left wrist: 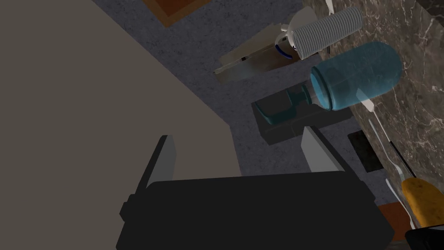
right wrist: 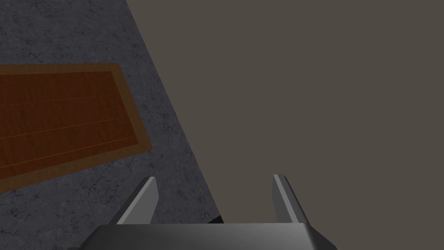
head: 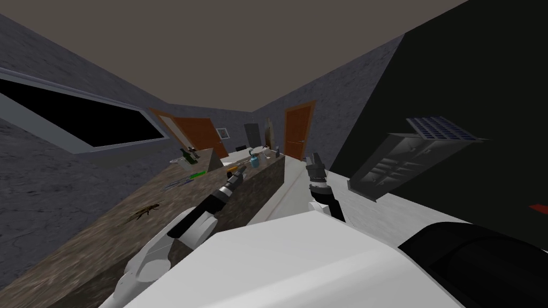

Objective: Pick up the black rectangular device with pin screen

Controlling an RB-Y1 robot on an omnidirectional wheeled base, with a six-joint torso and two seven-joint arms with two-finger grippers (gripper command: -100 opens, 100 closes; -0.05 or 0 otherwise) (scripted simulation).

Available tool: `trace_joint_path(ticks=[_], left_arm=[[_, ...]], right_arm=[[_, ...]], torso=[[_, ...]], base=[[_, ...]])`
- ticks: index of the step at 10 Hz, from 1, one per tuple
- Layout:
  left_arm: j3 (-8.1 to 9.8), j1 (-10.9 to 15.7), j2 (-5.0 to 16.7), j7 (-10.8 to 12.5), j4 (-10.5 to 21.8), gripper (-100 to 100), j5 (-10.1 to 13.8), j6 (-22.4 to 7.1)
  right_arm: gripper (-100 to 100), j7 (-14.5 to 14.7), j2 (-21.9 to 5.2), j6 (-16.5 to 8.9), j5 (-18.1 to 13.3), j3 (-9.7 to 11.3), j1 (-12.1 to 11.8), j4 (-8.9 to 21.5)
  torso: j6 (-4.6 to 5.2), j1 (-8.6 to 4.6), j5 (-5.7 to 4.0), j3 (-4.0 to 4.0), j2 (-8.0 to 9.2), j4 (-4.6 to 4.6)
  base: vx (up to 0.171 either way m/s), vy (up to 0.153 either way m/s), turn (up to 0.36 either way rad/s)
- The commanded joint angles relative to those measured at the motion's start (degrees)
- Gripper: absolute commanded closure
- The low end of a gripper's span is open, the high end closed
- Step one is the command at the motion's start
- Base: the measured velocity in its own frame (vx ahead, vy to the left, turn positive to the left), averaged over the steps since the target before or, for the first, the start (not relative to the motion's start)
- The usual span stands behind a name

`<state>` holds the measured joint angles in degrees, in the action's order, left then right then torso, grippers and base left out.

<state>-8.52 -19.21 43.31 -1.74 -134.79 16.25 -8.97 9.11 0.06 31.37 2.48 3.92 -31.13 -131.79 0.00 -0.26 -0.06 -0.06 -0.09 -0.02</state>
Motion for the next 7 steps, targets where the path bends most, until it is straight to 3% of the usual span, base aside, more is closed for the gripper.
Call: trace_joint_path(ticks=[1, 7], left_arm=[[-0.4, 0.1, 2.4, 0.3, -0.2, -100, 0.6, -2.0], [-2.76, 1.8, 12.4, 2.4, -1.8, -100, 4.7, -10.8]], right_arm=[[0, 0.0, 0.0, 0.0, 0.0, 0.0, 0.0, 0.0], [0, 0.0, 0.0, 0.0, 0.0, 0.0, 0.0, 0.0]], torso=[[0.0, 0.0, 0.0, 0.0, 0.0, 0.0], [-0.01, 0.1, 0.02, -0.04, -0.08, -0.02]], base=[[0.022, -0.052, -0.007], [0.039, -0.047, -0.002]])
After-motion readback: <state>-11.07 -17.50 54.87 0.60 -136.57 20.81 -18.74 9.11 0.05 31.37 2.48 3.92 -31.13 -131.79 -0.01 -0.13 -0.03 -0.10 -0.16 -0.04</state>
